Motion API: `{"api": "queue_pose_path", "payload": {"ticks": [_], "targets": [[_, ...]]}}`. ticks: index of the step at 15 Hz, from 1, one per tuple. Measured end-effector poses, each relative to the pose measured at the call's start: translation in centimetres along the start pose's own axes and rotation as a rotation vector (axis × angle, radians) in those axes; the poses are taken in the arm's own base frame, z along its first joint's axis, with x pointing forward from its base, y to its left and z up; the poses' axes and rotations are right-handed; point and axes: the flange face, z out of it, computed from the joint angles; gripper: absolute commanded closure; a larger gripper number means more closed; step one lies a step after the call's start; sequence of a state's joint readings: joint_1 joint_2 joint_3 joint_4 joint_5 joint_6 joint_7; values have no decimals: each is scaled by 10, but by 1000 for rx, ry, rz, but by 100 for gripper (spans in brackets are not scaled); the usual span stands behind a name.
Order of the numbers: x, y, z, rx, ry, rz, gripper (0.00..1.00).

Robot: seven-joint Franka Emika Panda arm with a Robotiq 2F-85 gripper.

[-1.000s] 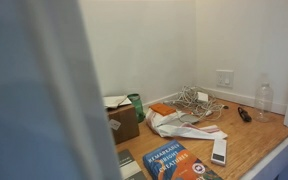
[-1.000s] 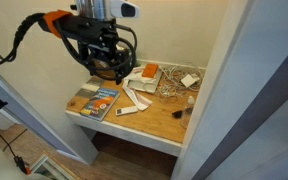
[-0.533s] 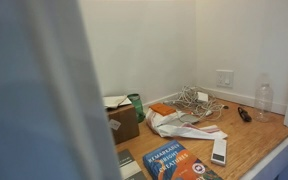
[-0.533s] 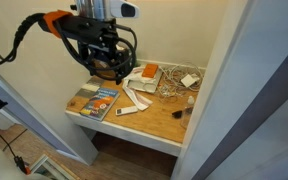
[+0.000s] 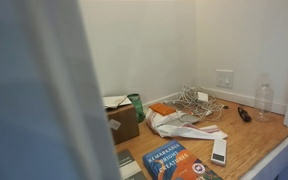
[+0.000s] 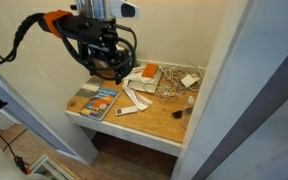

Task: Bring the green jar closer to the sunglasses

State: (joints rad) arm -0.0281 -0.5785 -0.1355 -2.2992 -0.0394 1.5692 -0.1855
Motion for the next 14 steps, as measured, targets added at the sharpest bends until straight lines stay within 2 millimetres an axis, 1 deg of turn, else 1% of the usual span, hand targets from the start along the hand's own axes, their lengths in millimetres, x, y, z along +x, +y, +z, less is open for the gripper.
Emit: {"api": "queue_pose_path", "payload": {"ticks": [2,4,6,8,11,14], "targets": [[7,-11,-4,-1,8,5,0],[26,-37,-16,6,32,30,0],[55,-71,-32,14,75,73,0],[86,-99,-43,32,101,128,0],[137,-126,-54,55,122,218,0],[189,-147,-54,70,133,301,0]]}}
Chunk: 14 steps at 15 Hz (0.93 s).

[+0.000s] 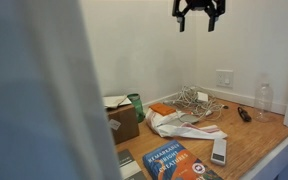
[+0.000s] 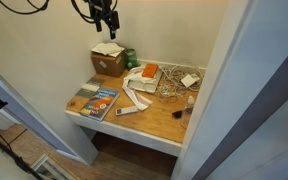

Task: Bring the green jar closer to the sunglasses

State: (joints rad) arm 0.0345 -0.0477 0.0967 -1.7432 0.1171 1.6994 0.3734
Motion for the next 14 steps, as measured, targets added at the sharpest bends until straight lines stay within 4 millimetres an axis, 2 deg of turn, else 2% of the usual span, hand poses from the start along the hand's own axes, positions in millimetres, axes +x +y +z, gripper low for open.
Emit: {"api": "queue_pose_path", "payload": {"ticks": [4,8,11,14], "targets": [[49,-42,20,12,28,102,0],[88,-79,50,0,43,163,0],[115,-97,74,-10,57,186,0],[139,-107,96,-12,77,190,0]]}}
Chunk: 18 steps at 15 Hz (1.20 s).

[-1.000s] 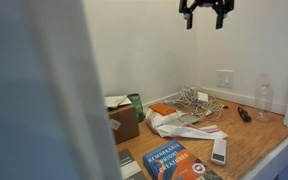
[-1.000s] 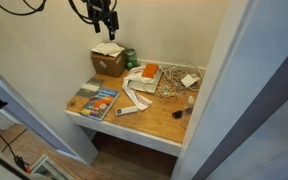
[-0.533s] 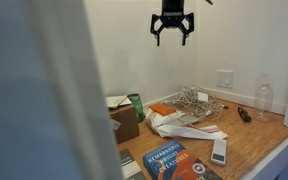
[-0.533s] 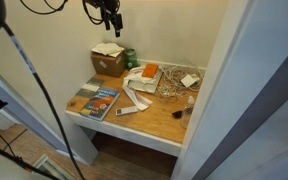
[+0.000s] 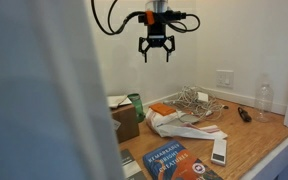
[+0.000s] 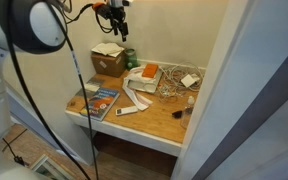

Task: Bring the green jar closer to the sunglasses

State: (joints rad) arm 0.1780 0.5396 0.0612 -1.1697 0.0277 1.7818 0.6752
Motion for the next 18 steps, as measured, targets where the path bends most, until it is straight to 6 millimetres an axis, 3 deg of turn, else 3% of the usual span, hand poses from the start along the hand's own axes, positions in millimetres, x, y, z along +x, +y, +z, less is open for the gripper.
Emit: {"api": "queue_pose_path", "payload": {"ticks": [7,15,18], "targets": [[30,-24,51,39,43,-7,0],[32,-27,46,50,56,-9,0],[38,-26,55,58,68,-18,0]]}}
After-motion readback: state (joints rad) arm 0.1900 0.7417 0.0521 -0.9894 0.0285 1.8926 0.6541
